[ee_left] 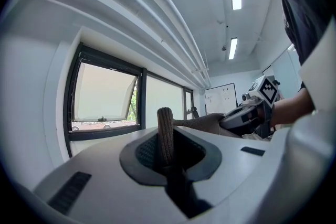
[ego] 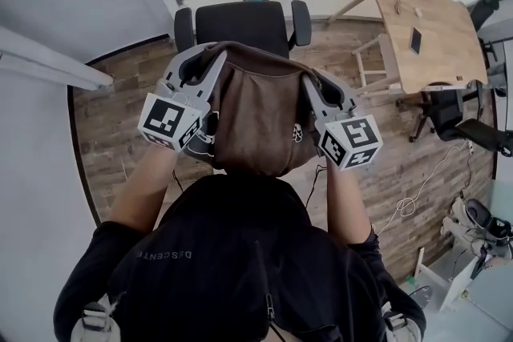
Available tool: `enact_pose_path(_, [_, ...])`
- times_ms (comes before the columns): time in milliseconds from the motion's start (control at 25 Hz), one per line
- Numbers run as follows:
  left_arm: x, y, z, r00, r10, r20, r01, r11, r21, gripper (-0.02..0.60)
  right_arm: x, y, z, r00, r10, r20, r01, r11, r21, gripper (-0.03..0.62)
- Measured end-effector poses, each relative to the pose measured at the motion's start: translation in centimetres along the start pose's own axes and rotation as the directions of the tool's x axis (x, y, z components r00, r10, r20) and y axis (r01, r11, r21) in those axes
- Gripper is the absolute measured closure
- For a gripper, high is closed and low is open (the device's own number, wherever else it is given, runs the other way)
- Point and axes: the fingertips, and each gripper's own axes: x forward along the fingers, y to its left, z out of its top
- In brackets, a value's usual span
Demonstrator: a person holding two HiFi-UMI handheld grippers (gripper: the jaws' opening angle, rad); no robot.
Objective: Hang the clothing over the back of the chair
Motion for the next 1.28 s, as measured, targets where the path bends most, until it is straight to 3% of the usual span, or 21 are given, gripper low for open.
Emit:
enact_pose_path(600, [1.8,1.2,-4.4,0.995,0.037,-0.090,-0.040,0.999,-0.027,0.529,2.8,-1.5,-3.2,0.995,0.055,-0.087,-0.048,0.996,0.081,0.533])
enact_pose_path(1000, [2.9,1.2,-7.2,0.986,0.018,-0.165,-0.030,0.997,-0.070,0.528,3.8,-2.7,-5.3,0.984,0.078,-0.159,-0.058,0.990,0.125,0.497])
enact_pose_path(1280, [3.3,2.1,-8.5,0.976,0.025,-0.216,-0.047,0.994,-0.097,0.400,4.1,-3.4,-6.3,0.979,0.102,-0.178,-0.070,0.981,0.180,0.404])
